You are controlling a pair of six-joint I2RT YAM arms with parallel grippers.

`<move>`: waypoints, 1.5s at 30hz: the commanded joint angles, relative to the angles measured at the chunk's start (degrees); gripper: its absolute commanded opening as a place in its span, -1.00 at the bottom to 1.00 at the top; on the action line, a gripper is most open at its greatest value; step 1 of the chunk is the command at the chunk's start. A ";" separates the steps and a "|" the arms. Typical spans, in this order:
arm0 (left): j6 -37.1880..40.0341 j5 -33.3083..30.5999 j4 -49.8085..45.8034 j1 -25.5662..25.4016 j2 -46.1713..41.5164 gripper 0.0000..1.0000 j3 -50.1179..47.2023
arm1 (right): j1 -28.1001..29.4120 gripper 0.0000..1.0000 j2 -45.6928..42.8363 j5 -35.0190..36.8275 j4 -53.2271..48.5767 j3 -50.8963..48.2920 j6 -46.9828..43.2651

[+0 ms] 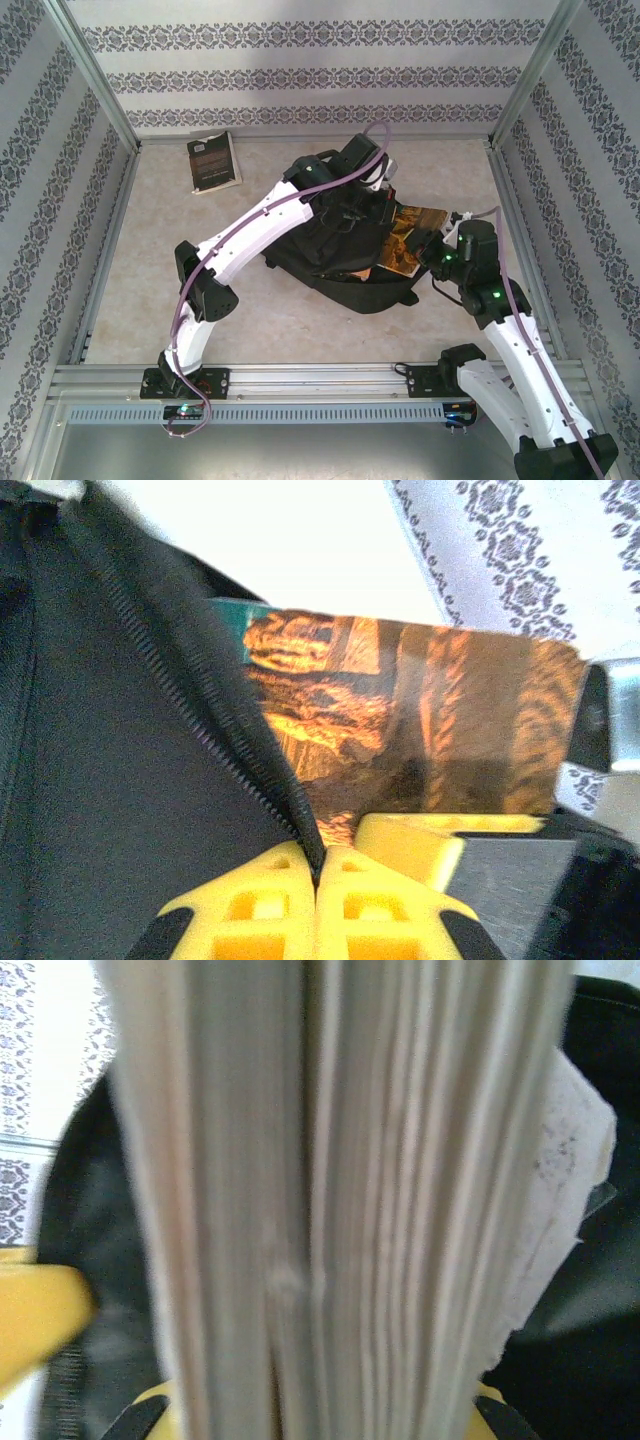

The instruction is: Pack the student bag

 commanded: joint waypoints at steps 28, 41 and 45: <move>-3.07 1.82 -5.58 5.99 -5.29 -1.00 9.58 | 1.57 -1.00 -0.52 -6.32 19.10 -9.27 6.84; -5.29 5.42 -2.39 6.86 -5.81 -1.00 10.11 | 13.58 -1.00 24.04 1.76 34.40 -2.07 6.31; -6.98 6.29 0.02 7.44 -6.53 -1.00 10.13 | 15.74 -0.80 31.55 6.87 35.75 1.34 6.85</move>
